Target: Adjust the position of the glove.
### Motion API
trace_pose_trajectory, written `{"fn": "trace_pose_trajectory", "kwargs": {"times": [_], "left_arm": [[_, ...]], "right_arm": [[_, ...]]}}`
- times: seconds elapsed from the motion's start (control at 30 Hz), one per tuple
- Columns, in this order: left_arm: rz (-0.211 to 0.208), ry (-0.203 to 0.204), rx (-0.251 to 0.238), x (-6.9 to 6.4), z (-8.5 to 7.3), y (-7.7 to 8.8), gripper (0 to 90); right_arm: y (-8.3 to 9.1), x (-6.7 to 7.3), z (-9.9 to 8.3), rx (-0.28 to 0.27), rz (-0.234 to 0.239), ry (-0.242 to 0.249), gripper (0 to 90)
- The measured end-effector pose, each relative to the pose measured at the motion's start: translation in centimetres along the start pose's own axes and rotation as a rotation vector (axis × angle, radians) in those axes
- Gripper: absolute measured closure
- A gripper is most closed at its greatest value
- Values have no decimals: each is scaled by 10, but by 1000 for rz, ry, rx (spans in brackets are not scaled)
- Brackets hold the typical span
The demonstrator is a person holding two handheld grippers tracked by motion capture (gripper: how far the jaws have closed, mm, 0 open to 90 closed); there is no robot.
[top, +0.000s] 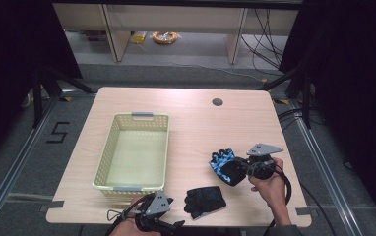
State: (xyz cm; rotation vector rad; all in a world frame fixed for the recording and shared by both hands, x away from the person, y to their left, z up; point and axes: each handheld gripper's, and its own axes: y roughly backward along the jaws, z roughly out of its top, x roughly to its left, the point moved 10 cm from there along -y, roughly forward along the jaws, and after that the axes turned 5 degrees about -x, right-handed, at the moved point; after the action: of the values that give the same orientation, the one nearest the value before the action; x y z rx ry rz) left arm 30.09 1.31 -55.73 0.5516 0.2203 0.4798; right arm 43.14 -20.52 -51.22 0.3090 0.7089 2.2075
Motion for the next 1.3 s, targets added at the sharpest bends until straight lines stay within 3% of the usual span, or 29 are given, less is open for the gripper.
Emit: {"fn": "trace_pose_trajectory", "kwargs": {"times": [0.1,0.13,0.17,0.23,0.27,0.3,0.33,0.37,0.4,0.53,0.63,0.67,0.7,0.73,0.77,0.83,0.87,0.9,0.93,0.97,1.0,1.07,1.1,1.13,1.17,1.23,1.3], "left_arm": [[11,13,1,2,-1,1,237],[11,13,1,2,-1,1,237],[14,10,-4,3,0,2,237],[12,-11,4,5,1,3,237],[21,18,-6,4,1,2,237],[21,18,-6,4,1,2,237],[21,19,-12,5,2,2,238],[21,-24,5,8,1,3,238],[20,-10,5,8,1,3,239],[22,1,-3,8,2,2,248],[26,25,-25,5,5,-1,259],[15,16,-25,4,7,-1,267],[15,16,-25,4,7,-1,270],[16,-11,-17,5,8,-1,270],[15,-10,-39,4,11,-3,283],[19,3,-37,3,12,-3,301],[17,-35,-44,5,16,-4,312],[18,-7,-51,3,18,-6,315],[9,-7,-46,3,19,-6,321],[9,-33,-39,4,20,-6,333],[10,-14,-46,3,22,-8,339],[-3,-33,-50,3,24,-9,360],[-7,-2,-45,1,24,-10,363],[-1,-12,-39,2,24,-10,369],[-24,-4,-36,1,24,-11,388],[-13,-9,-49,1,25,-12,421],[-37,4,-39,0,24,-13,468]], "right_arm": [[3,16,7,-21,82,19,894],[3,16,7,-21,82,19,894],[4,29,9,-32,139,41,894],[4,32,10,-33,150,48,894],[4,43,10,-35,196,54,894],[4,43,10,-35,196,54,894],[5,52,9,-32,234,59,894],[4,55,8,-36,254,72,894],[4,60,7,-28,274,68,894],[2,76,0,-1,325,92,894],[2,81,-2,4,350,108,894],[1,87,-4,0,382,112,894],[1,87,-4,0,382,112,894],[0,89,-4,-3,387,109,894],[-1,92,-6,1,402,115,894],[0,94,-8,7,393,97,894],[0,97,-8,2,415,112,894],[-1,98,-8,-4,416,110,894],[0,100,-8,-3,429,118,894],[1,101,-9,2,425,108,894],[1,102,-8,-3,427,116,894],[2,105,-7,-10,443,129,893],[3,106,-8,-7,448,126,894],[5,109,-8,0,454,109,893],[4,109,-7,-11,460,131,893],[4,109,-7,-14,458,132,893],[3,110,-7,-12,463,136,893]]}}
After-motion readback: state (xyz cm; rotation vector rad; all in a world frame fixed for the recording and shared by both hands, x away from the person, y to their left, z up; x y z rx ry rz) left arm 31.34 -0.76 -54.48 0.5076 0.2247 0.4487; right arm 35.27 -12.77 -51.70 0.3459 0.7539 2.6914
